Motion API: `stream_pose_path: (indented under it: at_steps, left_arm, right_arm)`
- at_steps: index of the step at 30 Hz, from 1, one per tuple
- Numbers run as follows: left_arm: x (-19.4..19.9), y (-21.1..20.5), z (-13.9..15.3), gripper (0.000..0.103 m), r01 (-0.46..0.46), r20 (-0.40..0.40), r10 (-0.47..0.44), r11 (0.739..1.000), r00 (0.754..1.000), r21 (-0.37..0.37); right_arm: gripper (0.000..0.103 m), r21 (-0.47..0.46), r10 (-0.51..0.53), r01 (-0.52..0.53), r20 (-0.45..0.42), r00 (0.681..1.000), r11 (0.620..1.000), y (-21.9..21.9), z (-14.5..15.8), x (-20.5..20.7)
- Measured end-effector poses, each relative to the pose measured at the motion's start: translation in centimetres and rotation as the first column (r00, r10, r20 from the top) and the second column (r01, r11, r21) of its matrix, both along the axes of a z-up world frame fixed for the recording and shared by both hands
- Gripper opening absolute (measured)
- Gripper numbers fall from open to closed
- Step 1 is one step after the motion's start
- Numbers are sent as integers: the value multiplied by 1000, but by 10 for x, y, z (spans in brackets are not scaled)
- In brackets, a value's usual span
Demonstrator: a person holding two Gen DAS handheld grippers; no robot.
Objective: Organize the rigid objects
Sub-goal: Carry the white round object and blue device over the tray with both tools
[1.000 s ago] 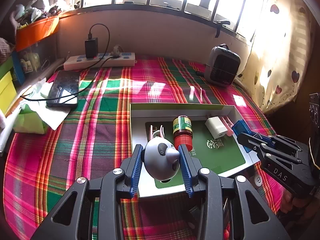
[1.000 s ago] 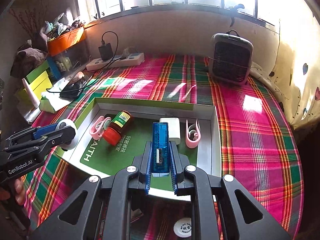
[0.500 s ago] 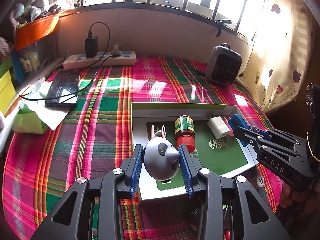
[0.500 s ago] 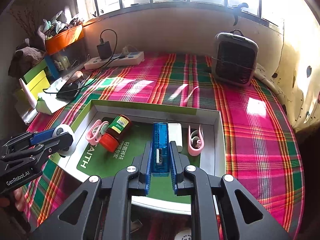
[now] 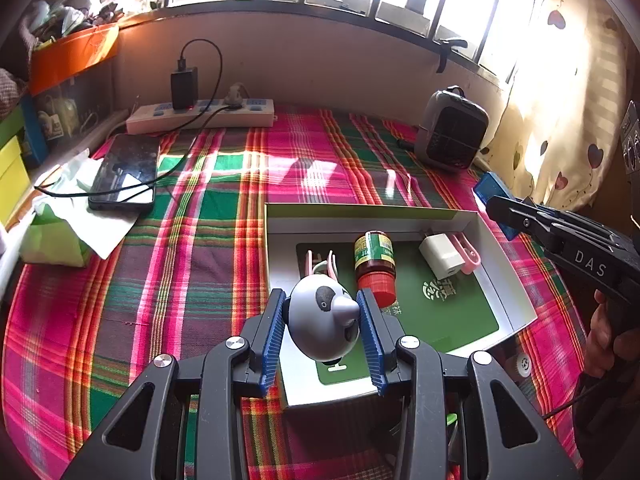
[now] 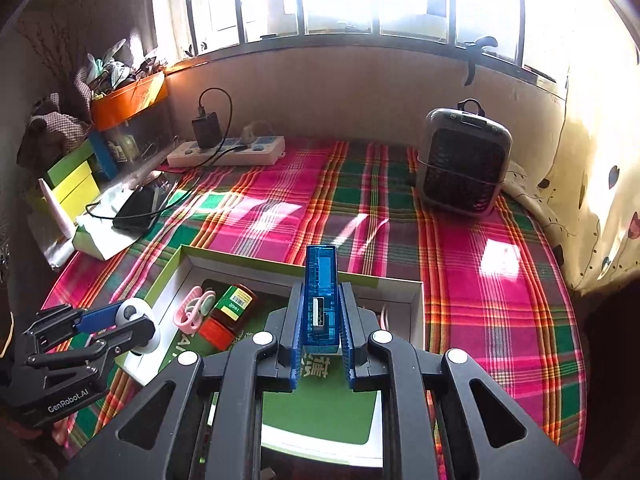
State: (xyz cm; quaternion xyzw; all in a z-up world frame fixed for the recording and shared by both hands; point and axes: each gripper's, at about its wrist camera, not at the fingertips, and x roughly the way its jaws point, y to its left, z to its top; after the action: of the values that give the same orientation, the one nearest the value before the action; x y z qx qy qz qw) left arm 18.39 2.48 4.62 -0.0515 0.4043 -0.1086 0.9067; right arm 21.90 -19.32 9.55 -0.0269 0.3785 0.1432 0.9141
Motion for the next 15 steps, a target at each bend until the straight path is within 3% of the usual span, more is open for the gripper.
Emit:
stream_pose_path:
  at_steps: [15]
  left_arm:
    - [6, -3, -9, 35, 10, -28, -10, 1000, 1000, -8]
  right_arm:
    - [17, -13, 61, -63, -130, 990, 998, 31, -42, 23]
